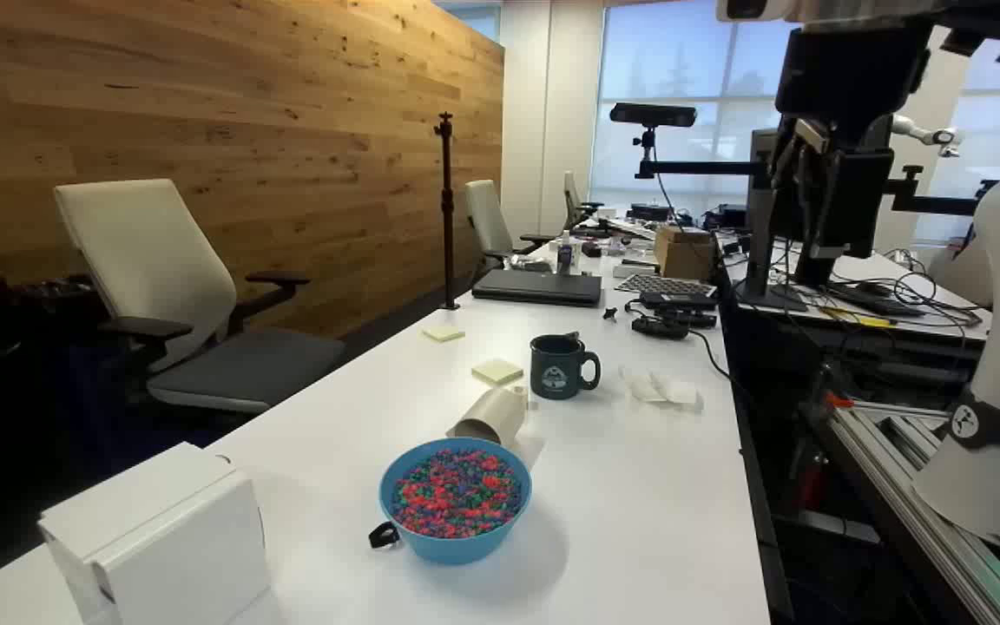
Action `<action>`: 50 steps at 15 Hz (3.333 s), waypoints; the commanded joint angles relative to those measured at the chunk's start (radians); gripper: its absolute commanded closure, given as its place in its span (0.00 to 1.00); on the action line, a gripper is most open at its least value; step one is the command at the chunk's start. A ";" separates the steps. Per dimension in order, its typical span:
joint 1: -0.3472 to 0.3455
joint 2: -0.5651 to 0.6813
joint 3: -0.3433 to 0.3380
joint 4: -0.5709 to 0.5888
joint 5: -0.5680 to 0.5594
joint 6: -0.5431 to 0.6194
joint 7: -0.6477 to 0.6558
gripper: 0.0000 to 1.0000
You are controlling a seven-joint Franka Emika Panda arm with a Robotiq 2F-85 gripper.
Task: Place the white mug upright.
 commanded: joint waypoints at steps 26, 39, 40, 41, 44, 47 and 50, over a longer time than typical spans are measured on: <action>-0.170 0.465 -0.090 0.311 -0.525 0.348 0.680 0.00; -0.047 0.683 -0.308 0.396 -0.588 0.344 0.761 0.00; -0.039 0.683 -0.311 0.389 -0.578 0.344 0.745 0.00; -0.032 0.685 -0.314 0.388 -0.576 0.342 0.740 0.00; -0.016 0.681 -0.323 0.376 -0.593 0.346 0.750 0.00; -0.007 0.681 -0.327 0.375 -0.592 0.346 0.750 0.00; 0.005 0.735 -0.335 0.400 -0.664 0.360 0.790 0.00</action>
